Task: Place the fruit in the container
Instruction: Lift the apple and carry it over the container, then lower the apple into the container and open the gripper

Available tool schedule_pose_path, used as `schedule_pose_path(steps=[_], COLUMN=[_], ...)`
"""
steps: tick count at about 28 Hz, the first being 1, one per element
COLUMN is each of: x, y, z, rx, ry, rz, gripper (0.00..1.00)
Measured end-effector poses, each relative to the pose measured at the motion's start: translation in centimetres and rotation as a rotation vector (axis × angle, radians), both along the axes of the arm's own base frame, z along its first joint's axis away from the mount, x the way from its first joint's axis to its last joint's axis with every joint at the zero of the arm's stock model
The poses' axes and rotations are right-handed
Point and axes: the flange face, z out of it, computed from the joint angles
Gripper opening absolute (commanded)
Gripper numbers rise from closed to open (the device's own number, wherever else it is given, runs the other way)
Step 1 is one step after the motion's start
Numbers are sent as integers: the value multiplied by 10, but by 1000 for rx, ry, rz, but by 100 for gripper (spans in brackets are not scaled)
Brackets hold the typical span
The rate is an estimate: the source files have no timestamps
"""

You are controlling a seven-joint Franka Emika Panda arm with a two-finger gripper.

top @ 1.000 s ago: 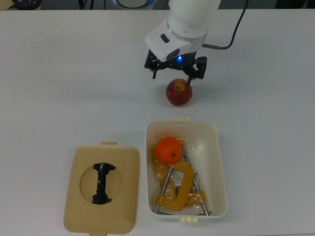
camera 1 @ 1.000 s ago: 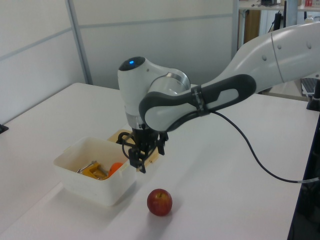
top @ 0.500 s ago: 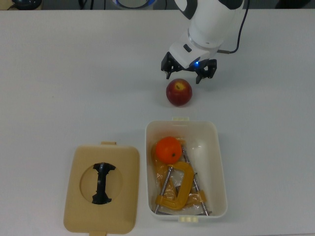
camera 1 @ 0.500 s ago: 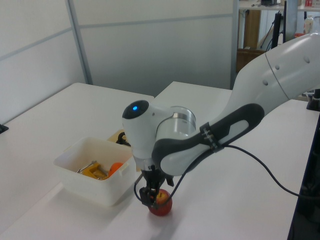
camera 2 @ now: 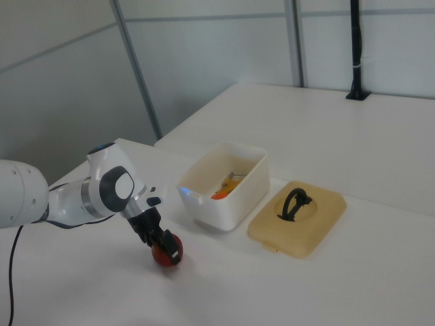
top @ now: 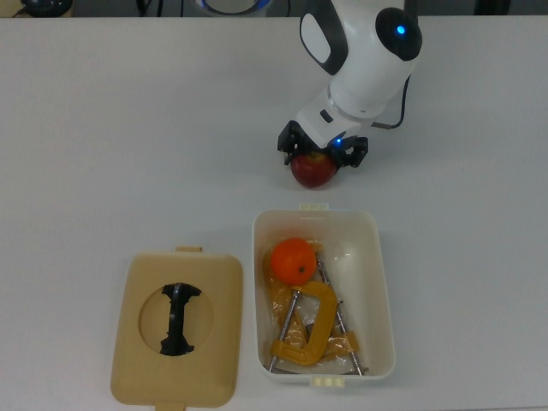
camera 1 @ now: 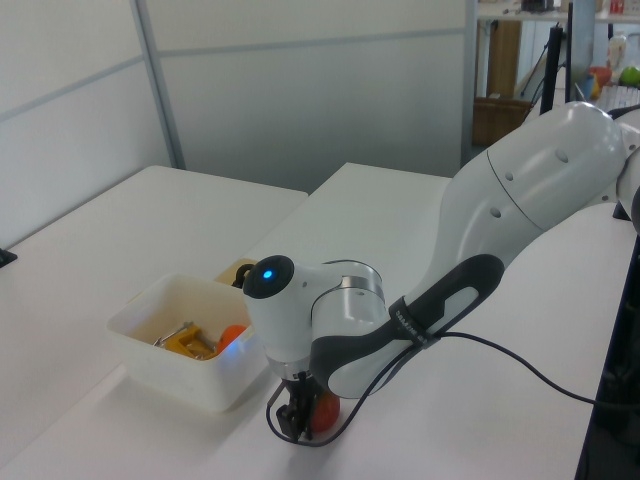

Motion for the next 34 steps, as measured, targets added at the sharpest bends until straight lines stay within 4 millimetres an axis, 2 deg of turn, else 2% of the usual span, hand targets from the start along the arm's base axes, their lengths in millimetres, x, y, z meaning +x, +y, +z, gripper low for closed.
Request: schedule_pose_path(steps=[5,8,14,21,26,27,28,29,30,31,34], x=[5,13,38,68,84,86,90,93,98,102,116], y=[-2,-1,-4,-29,-49,-52,-55,-57,-58,-59,-59], z=[3,17,72,144,172,174,175,175,173,170,150], rx=[8,22,78,160,207,212,216,219,220,219,193], ry=[-20,-56,-150,-243,-292,-297,-304,-310,-316,-320,-327], rz=[-13,-22,-65,-157,-211,-223,-242,-263,-283,-299,-349], gripper=[0,0,0,0,0,5,15,32,60,100,100])
